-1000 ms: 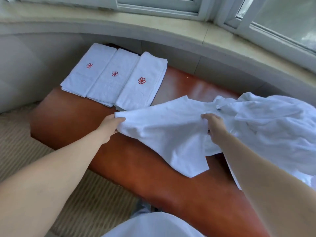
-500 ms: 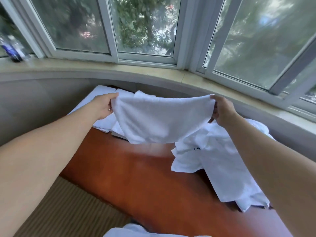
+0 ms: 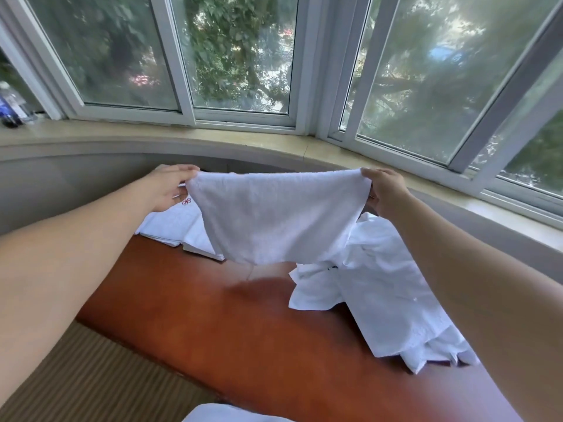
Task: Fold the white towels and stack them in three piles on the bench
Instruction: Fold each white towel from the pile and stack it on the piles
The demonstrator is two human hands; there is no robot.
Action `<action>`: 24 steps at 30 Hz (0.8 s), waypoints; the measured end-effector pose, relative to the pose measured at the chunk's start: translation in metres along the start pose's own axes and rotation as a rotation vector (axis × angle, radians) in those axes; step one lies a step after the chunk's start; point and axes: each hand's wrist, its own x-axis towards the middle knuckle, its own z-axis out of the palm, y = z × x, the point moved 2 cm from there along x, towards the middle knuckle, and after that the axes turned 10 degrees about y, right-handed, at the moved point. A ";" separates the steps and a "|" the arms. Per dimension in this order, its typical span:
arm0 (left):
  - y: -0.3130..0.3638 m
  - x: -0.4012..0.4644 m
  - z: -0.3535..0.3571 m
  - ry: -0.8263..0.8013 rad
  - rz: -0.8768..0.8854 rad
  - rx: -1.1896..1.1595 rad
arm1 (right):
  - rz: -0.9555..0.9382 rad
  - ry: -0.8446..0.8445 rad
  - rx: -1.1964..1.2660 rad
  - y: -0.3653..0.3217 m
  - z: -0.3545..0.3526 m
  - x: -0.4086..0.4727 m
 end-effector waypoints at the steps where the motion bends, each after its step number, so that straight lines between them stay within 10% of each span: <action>1: -0.001 -0.001 0.000 -0.014 -0.019 0.059 | -0.008 -0.003 0.001 0.000 -0.001 0.001; 11: 0.001 -0.001 -0.001 -0.071 -0.009 0.032 | -0.069 -0.019 -0.058 0.001 -0.002 0.003; 24: 0.000 0.004 -0.013 0.212 0.443 0.431 | -0.736 -0.020 -0.982 -0.016 0.002 -0.017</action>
